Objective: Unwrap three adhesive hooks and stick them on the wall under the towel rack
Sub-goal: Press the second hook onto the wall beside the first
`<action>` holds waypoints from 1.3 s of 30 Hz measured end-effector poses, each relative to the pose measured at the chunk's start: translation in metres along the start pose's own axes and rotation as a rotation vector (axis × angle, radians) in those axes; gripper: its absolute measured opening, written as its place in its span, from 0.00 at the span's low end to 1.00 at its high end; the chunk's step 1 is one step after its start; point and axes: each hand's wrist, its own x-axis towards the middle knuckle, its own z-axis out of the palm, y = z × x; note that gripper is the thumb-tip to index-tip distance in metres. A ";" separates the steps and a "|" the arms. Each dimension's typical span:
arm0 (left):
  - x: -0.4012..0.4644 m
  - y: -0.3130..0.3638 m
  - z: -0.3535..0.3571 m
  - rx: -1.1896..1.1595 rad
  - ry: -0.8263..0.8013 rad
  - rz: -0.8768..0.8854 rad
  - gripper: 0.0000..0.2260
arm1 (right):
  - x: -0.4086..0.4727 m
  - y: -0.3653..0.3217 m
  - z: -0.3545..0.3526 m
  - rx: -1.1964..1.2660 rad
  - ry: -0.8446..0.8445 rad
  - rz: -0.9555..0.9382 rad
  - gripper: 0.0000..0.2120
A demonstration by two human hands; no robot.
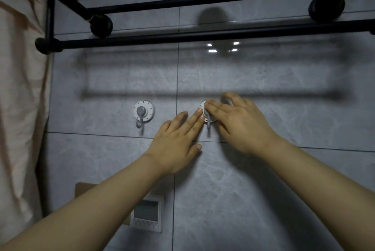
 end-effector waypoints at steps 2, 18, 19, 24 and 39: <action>0.000 -0.001 -0.001 0.003 -0.005 0.005 0.32 | -0.001 -0.001 0.000 0.006 0.002 0.011 0.25; -0.055 -0.001 -0.045 -1.064 0.343 -0.523 0.07 | -0.035 -0.083 0.010 1.093 0.380 0.446 0.10; -0.064 -0.004 -0.047 -1.125 0.334 -0.552 0.05 | -0.036 -0.094 0.012 1.197 0.370 0.481 0.10; -0.120 -0.020 -0.044 -1.198 0.349 -0.684 0.03 | -0.041 -0.158 0.024 1.570 0.272 0.539 0.08; -0.340 -0.061 0.032 -1.155 0.176 -1.350 0.04 | -0.103 -0.358 0.115 1.766 -0.364 0.790 0.09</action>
